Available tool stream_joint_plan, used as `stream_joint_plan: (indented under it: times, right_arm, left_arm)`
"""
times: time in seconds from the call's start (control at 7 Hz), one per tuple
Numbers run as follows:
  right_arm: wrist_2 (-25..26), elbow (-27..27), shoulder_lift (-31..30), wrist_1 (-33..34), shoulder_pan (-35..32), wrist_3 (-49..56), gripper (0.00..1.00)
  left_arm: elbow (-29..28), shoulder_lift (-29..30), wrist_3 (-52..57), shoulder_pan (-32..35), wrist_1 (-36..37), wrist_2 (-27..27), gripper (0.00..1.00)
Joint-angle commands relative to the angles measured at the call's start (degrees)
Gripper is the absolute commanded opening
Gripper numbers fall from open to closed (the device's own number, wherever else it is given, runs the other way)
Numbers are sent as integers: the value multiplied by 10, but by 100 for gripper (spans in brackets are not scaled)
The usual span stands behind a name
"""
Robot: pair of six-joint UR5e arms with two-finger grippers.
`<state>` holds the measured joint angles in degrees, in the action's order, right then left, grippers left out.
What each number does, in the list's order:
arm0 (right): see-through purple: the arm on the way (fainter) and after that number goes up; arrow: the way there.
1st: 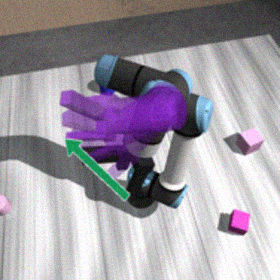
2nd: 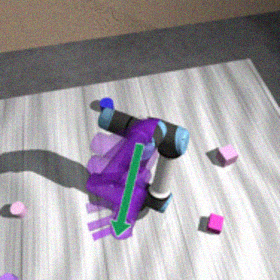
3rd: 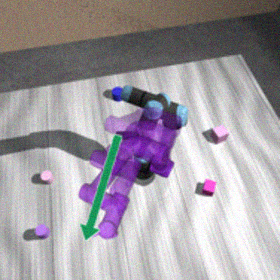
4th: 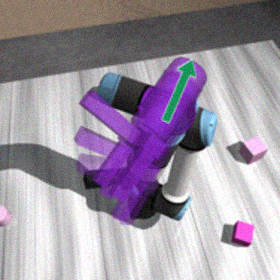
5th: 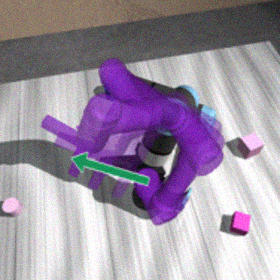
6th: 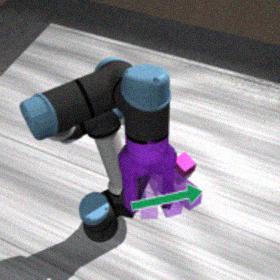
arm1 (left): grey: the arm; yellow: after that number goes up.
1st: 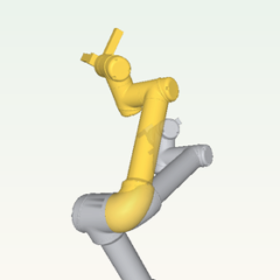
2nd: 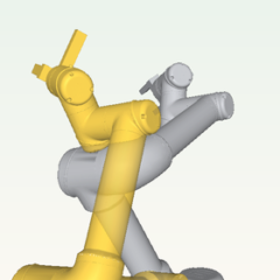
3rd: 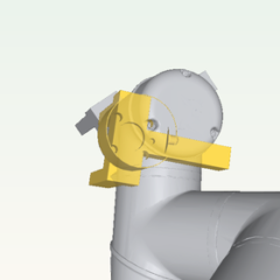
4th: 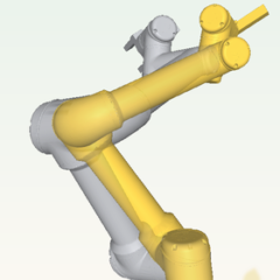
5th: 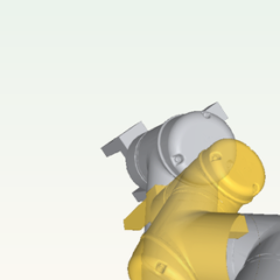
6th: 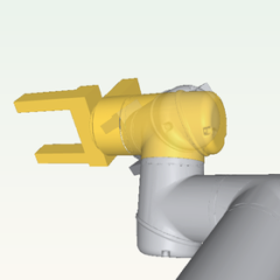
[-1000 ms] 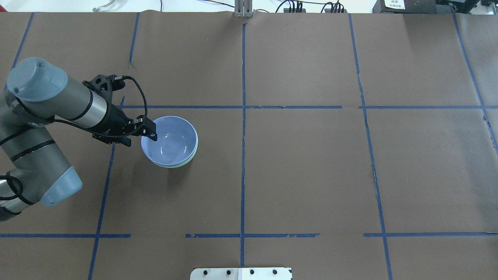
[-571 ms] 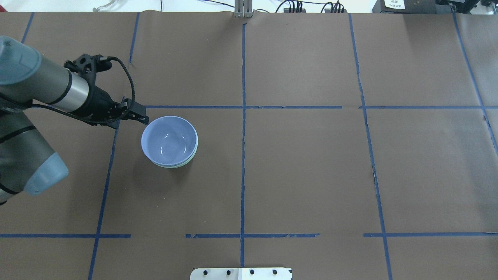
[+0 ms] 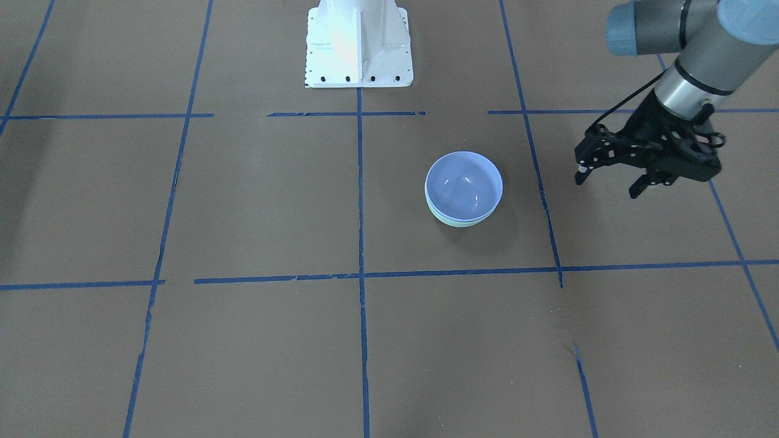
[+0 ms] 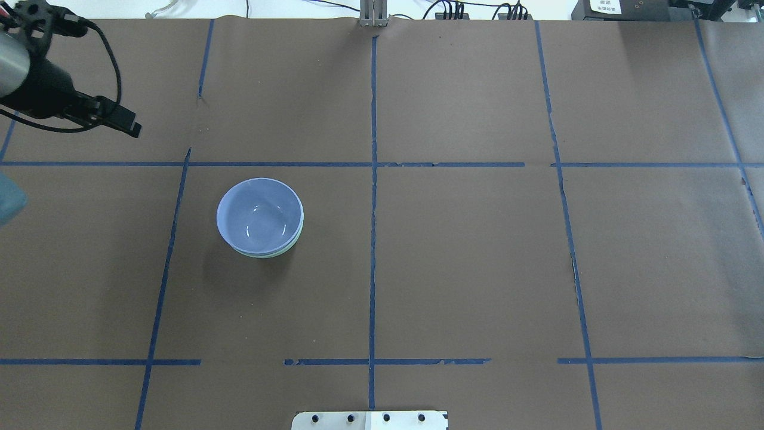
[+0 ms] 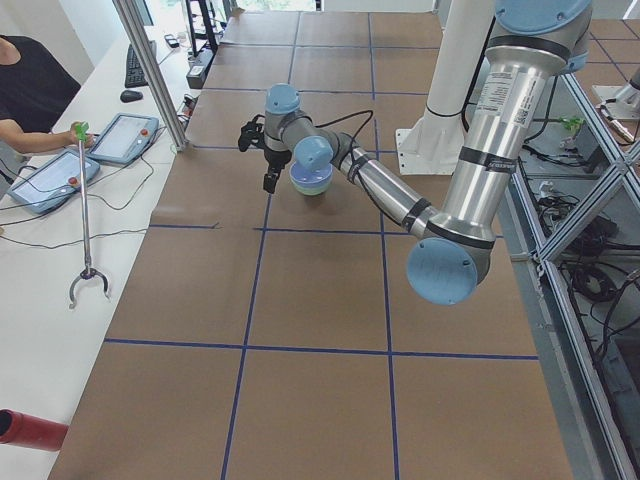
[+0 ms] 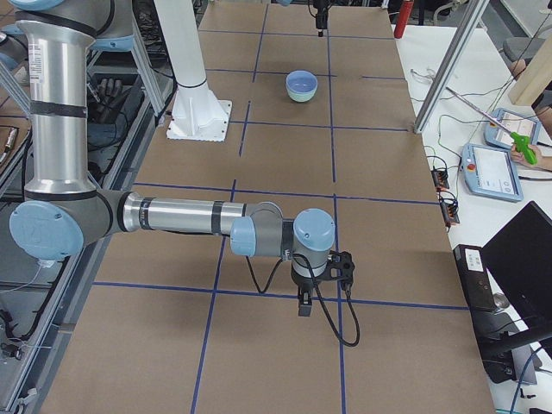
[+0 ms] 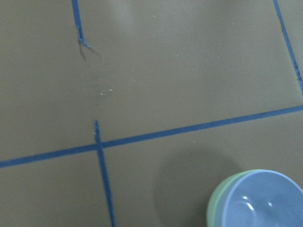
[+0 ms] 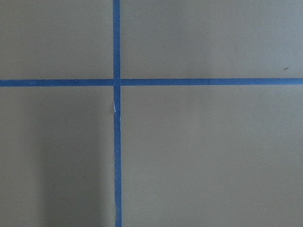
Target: Stack blue bowl on green bowl
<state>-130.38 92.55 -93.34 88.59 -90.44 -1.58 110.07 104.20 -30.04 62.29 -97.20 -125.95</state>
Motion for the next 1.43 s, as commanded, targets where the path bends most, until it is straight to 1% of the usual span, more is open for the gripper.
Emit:
stream_joint_plan:
  times: [0.0, 0.14, 0.29, 0.43, 0.57, 0.86, 1.0, 1.14, 1.29]
  right_arm:
    - [0, 0, 0, 0, 0, 0, 100]
    - [0, 0, 0, 0, 0, 0, 100]
    - [0, 0, 0, 1, 0, 0, 100]
    - [0, 0, 0, 0, 0, 0, 100]
    - [0, 0, 0, 1, 0, 0, 100]
    - [0, 0, 0, 1, 0, -1, 100]
    - [0, 0, 0, 1, 0, 0, 100]
    - [0, 0, 0, 0, 0, 0, 100]
    - [-1, 0, 0, 1, 0, 0, 100]
  left_arm:
    - [-26, -50, 177, 86, 27, -3, 100]
    - [-58, -70, 216, 138, 28, -6, 100]
    - [-71, -109, 226, 181, 20, -5, 100]
    - [-95, -122, 277, 235, 22, -6, 100]
    - [-123, -150, 331, 261, 18, -18, 100]
    - [-137, -167, 338, 277, 21, -33, 100]
    - [-138, -180, 333, 277, 25, -65, 100]
    - [-139, -190, 332, 277, 24, -81, 100]
    - [-140, -196, 332, 276, 24, -80, 100]
